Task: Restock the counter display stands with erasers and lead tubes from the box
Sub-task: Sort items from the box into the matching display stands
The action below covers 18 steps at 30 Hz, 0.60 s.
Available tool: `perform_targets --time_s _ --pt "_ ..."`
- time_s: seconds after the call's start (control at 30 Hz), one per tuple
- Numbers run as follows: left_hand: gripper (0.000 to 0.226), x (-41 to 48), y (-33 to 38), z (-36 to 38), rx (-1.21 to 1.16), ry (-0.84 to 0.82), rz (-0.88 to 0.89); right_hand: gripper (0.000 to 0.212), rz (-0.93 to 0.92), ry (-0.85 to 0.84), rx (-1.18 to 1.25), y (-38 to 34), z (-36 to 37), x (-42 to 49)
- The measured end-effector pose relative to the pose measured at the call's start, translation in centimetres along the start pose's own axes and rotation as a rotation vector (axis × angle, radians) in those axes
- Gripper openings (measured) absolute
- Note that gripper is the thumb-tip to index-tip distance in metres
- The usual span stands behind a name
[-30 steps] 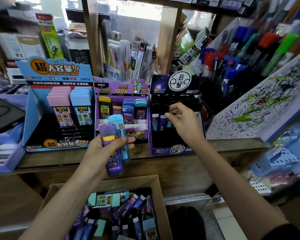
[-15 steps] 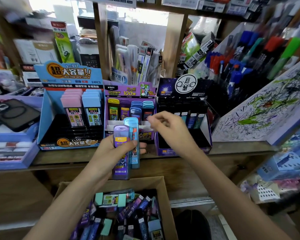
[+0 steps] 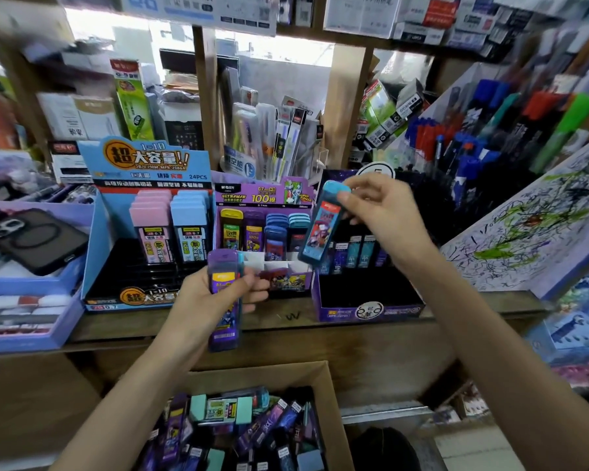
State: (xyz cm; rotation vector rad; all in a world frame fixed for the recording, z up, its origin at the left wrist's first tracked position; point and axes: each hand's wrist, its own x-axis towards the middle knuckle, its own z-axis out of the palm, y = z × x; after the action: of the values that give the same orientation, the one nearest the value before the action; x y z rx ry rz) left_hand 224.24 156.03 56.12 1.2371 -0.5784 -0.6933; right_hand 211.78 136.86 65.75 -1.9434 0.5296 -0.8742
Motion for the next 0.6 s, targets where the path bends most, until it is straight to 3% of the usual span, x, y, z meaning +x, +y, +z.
perform_targets --time_s 0.27,0.43,0.6 --pt "0.035 0.2 -0.5 -0.9 0.069 -0.08 0.044 0.013 -0.143 0.009 -0.244 1.0 1.1 1.7" --pt "0.012 0.1 -0.9 -1.4 0.028 -0.085 0.016 0.011 -0.16 -0.095 -0.4 2.5 2.6 2.2" --pt "0.028 -0.1 -1.1 -1.5 0.041 -0.077 0.027 0.014 -0.357 -0.134 -0.769 3.6 3.5 2.4"
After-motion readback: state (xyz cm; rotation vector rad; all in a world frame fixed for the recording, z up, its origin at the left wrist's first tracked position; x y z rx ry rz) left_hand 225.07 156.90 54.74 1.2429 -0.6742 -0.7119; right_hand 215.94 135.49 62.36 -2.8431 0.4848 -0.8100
